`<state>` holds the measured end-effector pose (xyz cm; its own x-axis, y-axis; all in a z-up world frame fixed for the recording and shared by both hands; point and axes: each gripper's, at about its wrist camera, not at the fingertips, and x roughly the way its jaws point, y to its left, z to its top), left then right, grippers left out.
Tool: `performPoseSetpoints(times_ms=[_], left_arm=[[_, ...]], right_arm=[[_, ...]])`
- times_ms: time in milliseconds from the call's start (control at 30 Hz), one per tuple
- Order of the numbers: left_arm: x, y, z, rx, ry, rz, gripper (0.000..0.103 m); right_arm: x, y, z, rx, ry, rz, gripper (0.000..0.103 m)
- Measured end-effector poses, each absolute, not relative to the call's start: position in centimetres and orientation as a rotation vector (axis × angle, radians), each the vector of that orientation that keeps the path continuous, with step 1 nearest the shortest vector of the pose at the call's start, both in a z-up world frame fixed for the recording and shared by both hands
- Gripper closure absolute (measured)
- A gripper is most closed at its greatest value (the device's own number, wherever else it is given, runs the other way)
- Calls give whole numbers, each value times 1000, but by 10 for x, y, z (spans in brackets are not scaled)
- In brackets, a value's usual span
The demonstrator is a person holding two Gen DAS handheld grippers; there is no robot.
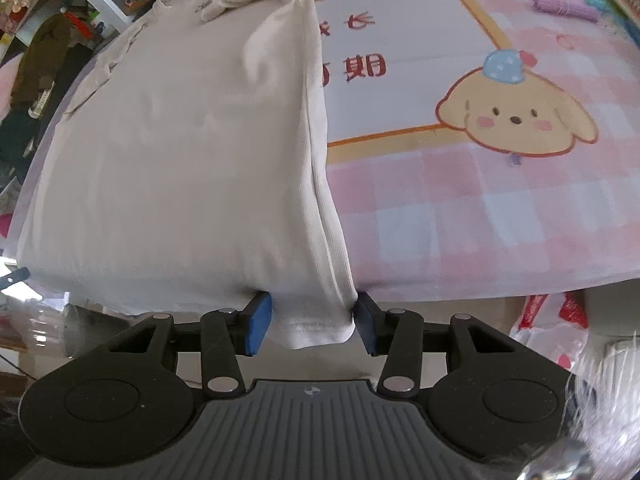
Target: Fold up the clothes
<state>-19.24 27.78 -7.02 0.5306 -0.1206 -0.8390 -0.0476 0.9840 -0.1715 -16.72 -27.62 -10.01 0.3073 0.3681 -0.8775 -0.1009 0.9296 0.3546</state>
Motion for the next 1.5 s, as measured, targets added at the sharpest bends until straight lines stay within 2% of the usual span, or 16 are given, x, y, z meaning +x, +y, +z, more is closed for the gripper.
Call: performPoseSetpoints(times_ms=[133, 200, 267, 333, 400, 467, 600, 967, 1500], left_arm=[[-190, 276, -81, -197, 1032, -60, 33], [-190, 278, -83, -212, 1037, -74, 41], [-190, 279, -85, -221, 1041, -89, 58], [-190, 279, -84, -213, 1045, -89, 64], [-190, 280, -83, -210, 1047, -84, 73], [-191, 281, -81, -206, 1048, -74, 89], [-198, 286, -77, -202, 1044, -74, 102], [-223, 292, -64, -236, 1041, -118, 103], [-255, 294, -77, -265, 1149, -242, 103]], right_arm=[[-164, -279, -104, 257, 1240, 350, 58], [-163, -278, -106, 248, 1244, 363, 56], [-162, -278, -105, 236, 1249, 370, 56], [-160, -277, -104, 233, 1256, 371, 58], [-161, -277, -102, 236, 1250, 388, 72], [-165, -277, -99, 242, 1238, 406, 84], [-174, -277, -90, 219, 1226, 423, 89], [-202, -278, -62, 194, 1191, 387, 94], [-267, -284, -70, 270, 1263, 246, 94]])
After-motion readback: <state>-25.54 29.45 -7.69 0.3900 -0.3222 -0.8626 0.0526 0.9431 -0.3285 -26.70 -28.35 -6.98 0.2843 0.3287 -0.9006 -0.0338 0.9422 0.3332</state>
